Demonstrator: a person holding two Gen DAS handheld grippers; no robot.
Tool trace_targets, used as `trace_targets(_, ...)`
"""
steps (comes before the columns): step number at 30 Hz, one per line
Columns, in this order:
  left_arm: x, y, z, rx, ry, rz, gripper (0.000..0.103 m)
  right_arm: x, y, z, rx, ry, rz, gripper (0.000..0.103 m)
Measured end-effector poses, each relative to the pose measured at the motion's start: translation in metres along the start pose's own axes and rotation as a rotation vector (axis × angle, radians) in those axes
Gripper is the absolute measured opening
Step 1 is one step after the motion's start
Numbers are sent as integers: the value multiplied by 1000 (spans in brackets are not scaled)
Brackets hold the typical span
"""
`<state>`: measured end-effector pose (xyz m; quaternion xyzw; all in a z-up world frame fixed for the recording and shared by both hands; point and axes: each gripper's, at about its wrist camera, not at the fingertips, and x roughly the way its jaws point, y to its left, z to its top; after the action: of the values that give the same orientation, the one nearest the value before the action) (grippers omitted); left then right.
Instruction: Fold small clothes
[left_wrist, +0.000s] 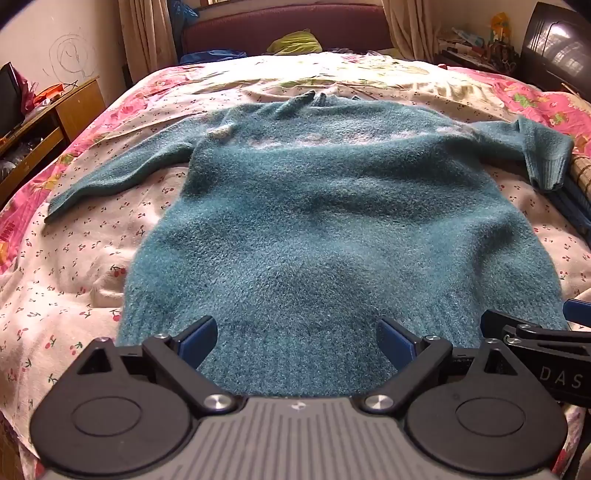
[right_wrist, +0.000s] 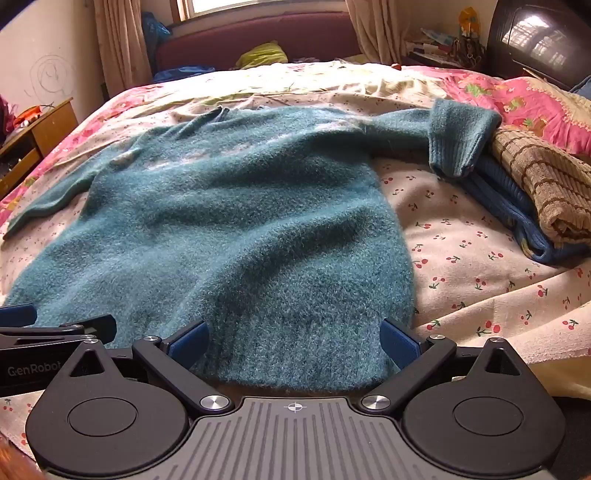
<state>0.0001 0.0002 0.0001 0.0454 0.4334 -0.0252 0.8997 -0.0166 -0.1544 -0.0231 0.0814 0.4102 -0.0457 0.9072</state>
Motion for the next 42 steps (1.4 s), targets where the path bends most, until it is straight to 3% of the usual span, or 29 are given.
trace_targets(42,5,1,-2,-4,13,-3,100,2,1,-1,-1,5,-3,99)
